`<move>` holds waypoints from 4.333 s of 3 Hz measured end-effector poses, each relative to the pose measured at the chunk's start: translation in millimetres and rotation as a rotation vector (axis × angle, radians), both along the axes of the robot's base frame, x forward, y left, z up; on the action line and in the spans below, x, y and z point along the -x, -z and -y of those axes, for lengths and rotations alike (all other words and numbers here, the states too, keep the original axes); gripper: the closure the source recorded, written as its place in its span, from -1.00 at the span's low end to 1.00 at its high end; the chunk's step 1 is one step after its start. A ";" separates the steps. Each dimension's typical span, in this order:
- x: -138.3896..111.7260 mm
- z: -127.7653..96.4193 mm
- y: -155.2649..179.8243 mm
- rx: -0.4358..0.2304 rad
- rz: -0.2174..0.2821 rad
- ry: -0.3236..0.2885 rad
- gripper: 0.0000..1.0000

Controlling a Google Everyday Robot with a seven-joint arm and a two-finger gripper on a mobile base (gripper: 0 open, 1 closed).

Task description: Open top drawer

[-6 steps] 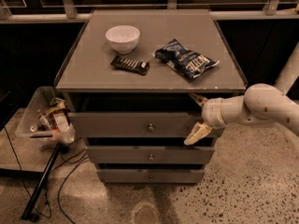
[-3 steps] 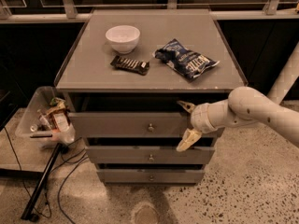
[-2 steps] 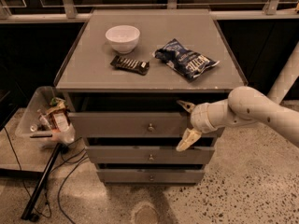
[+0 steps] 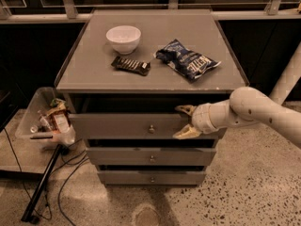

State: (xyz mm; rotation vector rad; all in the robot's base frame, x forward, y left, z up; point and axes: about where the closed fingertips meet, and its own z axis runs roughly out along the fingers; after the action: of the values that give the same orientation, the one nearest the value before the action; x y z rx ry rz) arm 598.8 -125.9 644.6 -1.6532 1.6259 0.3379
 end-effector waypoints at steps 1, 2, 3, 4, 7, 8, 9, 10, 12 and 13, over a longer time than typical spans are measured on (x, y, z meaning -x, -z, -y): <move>0.0 0.0 0.0 0.000 0.000 0.000 0.30; 0.0 0.0 -0.1 0.000 0.000 0.000 0.77; 0.0 0.0 -5.1 0.000 0.000 0.000 1.00; 5.9 -2.7 -19.6 -0.018 0.028 0.012 1.00; 24.0 -4.6 -39.8 -0.039 0.073 0.035 1.00; 23.9 -4.8 -39.7 -0.040 0.073 0.035 0.64; 23.9 -4.8 -39.7 -0.040 0.073 0.035 0.18; 24.0 -4.9 -39.7 -0.040 0.073 0.035 -0.30; 24.0 -4.9 -39.7 -0.040 0.073 0.035 -1.00; 25.4 -4.7 -37.1 -0.039 0.067 0.035 -1.00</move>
Offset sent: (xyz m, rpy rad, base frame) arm 0.0000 0.0000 0.0000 0.0000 0.0000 0.0000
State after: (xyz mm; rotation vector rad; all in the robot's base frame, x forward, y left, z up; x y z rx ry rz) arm 573.4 -121.2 681.8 -1.5884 1.5871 0.2918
